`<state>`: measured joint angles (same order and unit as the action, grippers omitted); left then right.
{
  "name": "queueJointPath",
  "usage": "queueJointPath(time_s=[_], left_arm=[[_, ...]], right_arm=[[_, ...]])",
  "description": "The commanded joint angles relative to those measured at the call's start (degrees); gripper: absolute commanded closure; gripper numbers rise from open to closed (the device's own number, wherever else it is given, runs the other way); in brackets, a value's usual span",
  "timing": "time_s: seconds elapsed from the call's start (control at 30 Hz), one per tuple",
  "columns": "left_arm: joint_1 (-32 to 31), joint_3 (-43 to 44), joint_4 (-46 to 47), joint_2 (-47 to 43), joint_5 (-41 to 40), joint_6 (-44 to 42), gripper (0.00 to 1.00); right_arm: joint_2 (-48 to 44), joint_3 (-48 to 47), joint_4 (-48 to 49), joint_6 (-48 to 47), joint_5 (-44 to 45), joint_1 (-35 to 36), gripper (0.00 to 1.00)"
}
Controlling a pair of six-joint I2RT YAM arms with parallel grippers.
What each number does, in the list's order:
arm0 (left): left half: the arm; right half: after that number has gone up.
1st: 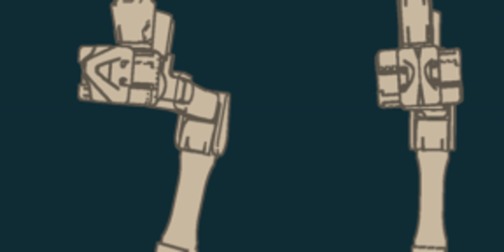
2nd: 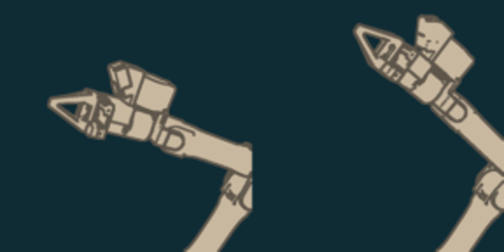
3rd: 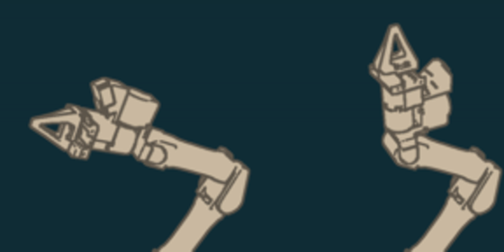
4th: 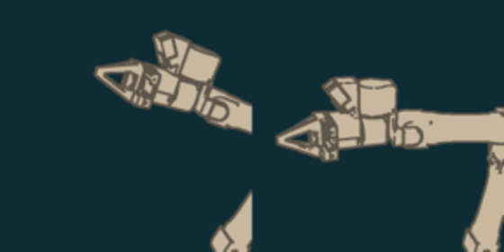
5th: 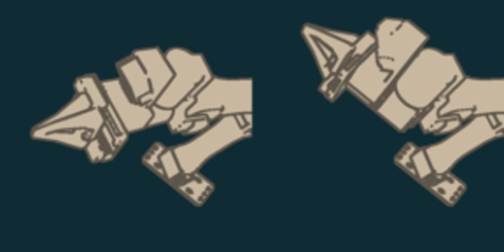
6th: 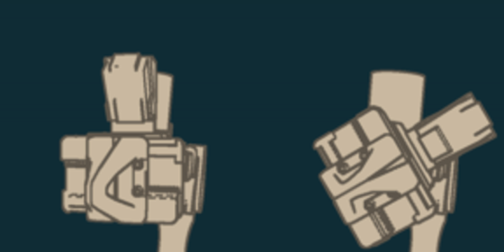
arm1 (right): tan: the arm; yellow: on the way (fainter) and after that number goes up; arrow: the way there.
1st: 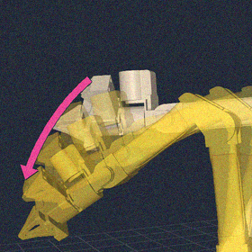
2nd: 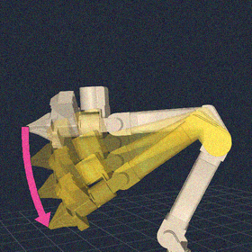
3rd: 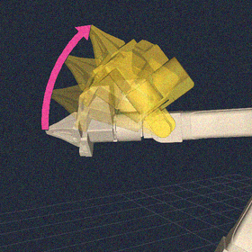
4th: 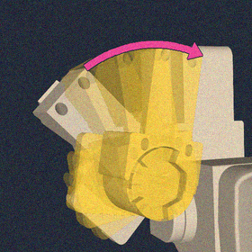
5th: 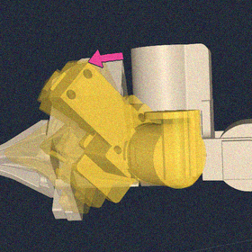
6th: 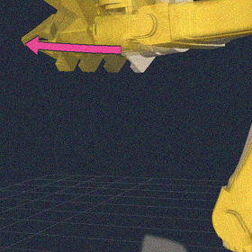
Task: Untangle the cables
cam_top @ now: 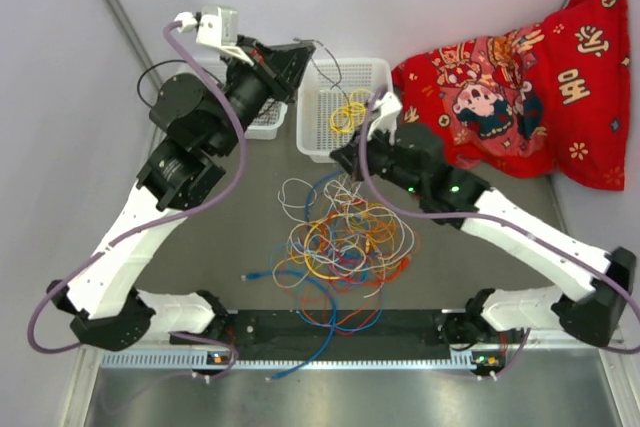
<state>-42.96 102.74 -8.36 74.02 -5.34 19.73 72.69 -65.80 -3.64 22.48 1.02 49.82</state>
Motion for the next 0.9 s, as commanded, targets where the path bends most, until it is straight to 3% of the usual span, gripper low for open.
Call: queueJointPath(time_s=[0.0,0.07,0.13,0.2,0.23,0.37,0.53,0.7,0.87], left_arm=[[-0.19,-11.21,2.81,-8.07,-11.76,-0.05,1.00],[-0.11,-22.28,10.33,-11.51,-12.41,-0.39,0.89],[-0.11,-31.75,14.40,-16.00,-11.01,-0.57,0.51],[-0.11,-35.49,14.78,-18.02,-11.88,1.35,0.30],[-0.11,-37.59,13.91,-18.47,-12.23,1.72,0.02],[-0.19,-41.99,11.43,-19.52,-10.22,5.84,0.01],[-0.11,-52.89,26.54,-23.83,-2.58,6.29,0.01],[-0.19,-53.87,35.94,-22.96,5.08,7.43,0.01],[-0.28,-52.29,51.38,-17.17,14.82,9.27,0.05]], right_arm=[[-9.49,-14.68,-16.72,-5.33,6.98,1.24,1.00],[-10.11,-22.59,-21.56,-7.18,8.03,1.33,1.00],[-9.93,-30.04,-28.42,-8.41,8.82,1.24,1.00],[-8.79,-34.81,-34.29,-9.03,9.53,1.33,1.00],[-8.18,-39.36,-36.16,-9.29,9.62,1.33,1.00],[-7.29,-45.03,-39.08,-9.39,10.14,1.24,1.00],[-8.87,-44.94,-37.50,-6.76,8.92,1.24,1.00],[-8.96,-44.50,-37.23,-3.94,5.67,1.24,1.00],[-9.75,-42.40,-36.61,-0.69,3.12,1.33,1.00]])
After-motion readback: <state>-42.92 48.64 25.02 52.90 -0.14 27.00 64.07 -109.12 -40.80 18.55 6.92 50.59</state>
